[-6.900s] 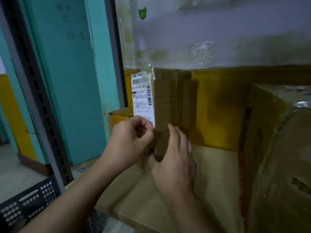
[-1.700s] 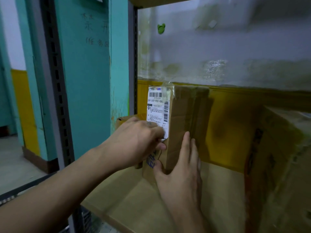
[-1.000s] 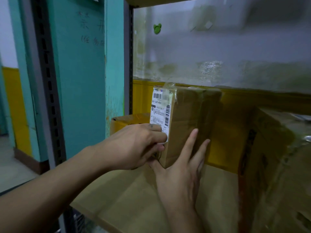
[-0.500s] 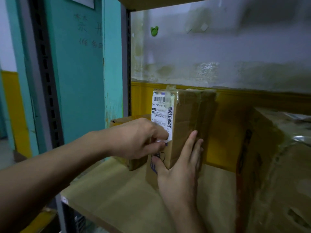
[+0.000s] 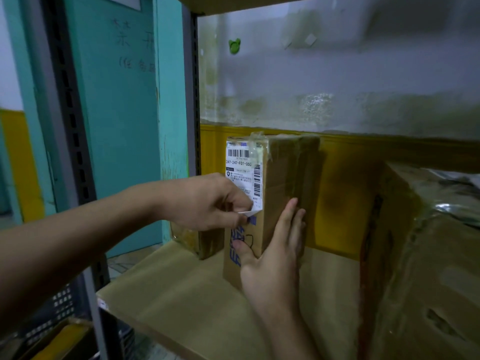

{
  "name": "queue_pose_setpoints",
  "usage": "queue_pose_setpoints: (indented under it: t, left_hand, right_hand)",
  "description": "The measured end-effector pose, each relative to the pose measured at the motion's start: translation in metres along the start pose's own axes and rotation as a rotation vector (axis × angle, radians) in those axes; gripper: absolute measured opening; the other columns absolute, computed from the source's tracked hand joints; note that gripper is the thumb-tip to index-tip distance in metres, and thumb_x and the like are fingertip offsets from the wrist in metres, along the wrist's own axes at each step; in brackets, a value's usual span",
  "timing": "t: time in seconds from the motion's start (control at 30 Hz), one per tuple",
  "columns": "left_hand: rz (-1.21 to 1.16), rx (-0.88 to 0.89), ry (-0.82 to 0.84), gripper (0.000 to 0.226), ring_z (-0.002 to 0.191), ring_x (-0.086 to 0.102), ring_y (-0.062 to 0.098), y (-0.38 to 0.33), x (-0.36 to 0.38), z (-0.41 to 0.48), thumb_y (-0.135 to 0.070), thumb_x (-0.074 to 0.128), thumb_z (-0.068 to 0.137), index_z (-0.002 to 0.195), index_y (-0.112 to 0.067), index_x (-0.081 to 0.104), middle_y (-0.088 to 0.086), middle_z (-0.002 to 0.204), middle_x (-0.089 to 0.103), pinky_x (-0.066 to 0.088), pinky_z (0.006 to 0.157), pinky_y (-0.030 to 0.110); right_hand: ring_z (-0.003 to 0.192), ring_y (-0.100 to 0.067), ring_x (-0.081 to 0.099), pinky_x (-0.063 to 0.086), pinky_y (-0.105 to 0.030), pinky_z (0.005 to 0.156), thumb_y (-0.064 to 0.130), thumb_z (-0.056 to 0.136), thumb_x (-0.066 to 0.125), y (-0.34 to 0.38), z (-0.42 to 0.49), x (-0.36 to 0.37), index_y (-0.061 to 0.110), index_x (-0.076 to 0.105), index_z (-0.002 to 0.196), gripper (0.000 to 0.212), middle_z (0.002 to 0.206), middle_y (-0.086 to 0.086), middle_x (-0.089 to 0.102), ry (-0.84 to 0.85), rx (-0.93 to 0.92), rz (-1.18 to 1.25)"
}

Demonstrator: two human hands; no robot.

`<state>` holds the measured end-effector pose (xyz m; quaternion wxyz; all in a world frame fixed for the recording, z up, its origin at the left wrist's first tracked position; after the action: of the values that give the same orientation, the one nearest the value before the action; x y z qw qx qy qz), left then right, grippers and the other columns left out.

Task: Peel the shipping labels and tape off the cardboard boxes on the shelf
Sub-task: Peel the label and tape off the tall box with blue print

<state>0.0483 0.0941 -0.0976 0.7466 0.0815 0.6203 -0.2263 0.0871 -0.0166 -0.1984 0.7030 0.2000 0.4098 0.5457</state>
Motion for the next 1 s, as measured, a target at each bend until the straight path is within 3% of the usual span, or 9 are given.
queue_pose_setpoints:
  t: [0.2,0.33,0.53,0.63,0.83,1.0]
  left_hand:
    - [-0.101,-0.055,0.121,0.024,0.058,0.047,0.004,0.0,-0.003,0.004,-0.011,0.06,0.096,0.073,-0.006,0.059,-0.011,0.064,0.053,0.035,0.055,0.014]
    - [-0.18,-0.054,0.157,0.025,0.061,0.048,0.003,0.001,0.0,0.006,-0.01,0.057,0.098,0.075,-0.001,0.061,-0.001,0.068,0.056,0.037,0.06,0.014]
    - [-0.344,-0.053,0.197,0.024,0.064,0.051,0.009,0.005,0.0,0.005,0.001,0.053,0.098,0.074,0.007,0.057,0.015,0.069,0.057,0.04,0.065,0.013]
    - [-0.411,-0.035,0.191,0.025,0.069,0.054,0.023,0.007,0.001,0.002,-0.004,0.053,0.097,0.075,0.006,0.057,0.023,0.071,0.058,0.045,0.071,0.024]
    - [-0.536,-0.035,0.067,0.03,0.066,0.054,0.022,0.014,0.006,-0.004,-0.012,0.055,0.098,0.073,0.003,0.056,0.014,0.069,0.058,0.046,0.068,0.025]
    - [-0.416,-0.062,-0.3,0.035,0.065,0.059,0.011,0.018,0.008,-0.022,-0.045,0.053,0.094,0.075,-0.016,0.058,-0.003,0.07,0.061,0.051,0.062,0.031]
  right_hand:
    - [0.147,-0.011,-0.018,0.005,-0.04,0.122,0.036,0.082,0.073,-0.001,0.002,0.001,0.039,-0.027,0.146,0.118,0.159,0.011,-0.023,0.016,0.002,0.029]
    - [0.146,-0.009,-0.018,0.003,-0.042,0.122,0.029,0.083,0.074,-0.003,0.003,0.001,0.043,-0.032,0.137,0.12,0.157,0.014,-0.025,0.015,0.022,0.061]
    - [0.146,-0.008,-0.017,0.004,-0.044,0.122,0.024,0.082,0.075,-0.003,0.004,0.002,0.044,-0.03,0.137,0.12,0.149,0.021,-0.027,0.025,0.003,0.092]
    - [0.147,-0.008,-0.014,0.008,-0.045,0.122,0.022,0.082,0.075,-0.004,0.005,0.003,0.045,-0.028,0.138,0.119,0.149,0.024,-0.023,0.04,-0.01,0.121]
    - [0.148,-0.008,-0.011,0.01,-0.044,0.122,0.022,0.083,0.074,-0.008,0.006,0.005,0.04,-0.025,0.146,0.119,0.157,0.019,-0.019,0.053,0.016,0.121]
    - [0.15,-0.013,-0.001,0.013,-0.042,0.121,0.024,0.082,0.075,-0.011,0.003,0.004,0.029,-0.013,0.153,0.113,0.162,0.009,-0.008,-0.015,0.007,0.083]
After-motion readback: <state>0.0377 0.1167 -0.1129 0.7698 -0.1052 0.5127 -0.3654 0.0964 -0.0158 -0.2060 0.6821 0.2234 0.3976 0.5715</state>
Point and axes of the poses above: each hand's wrist, its own z-axis towards the middle knuckle, its own x-axis out of the palm, y = z × x, the point moved 6 cm from there along z, towards the middle knuckle
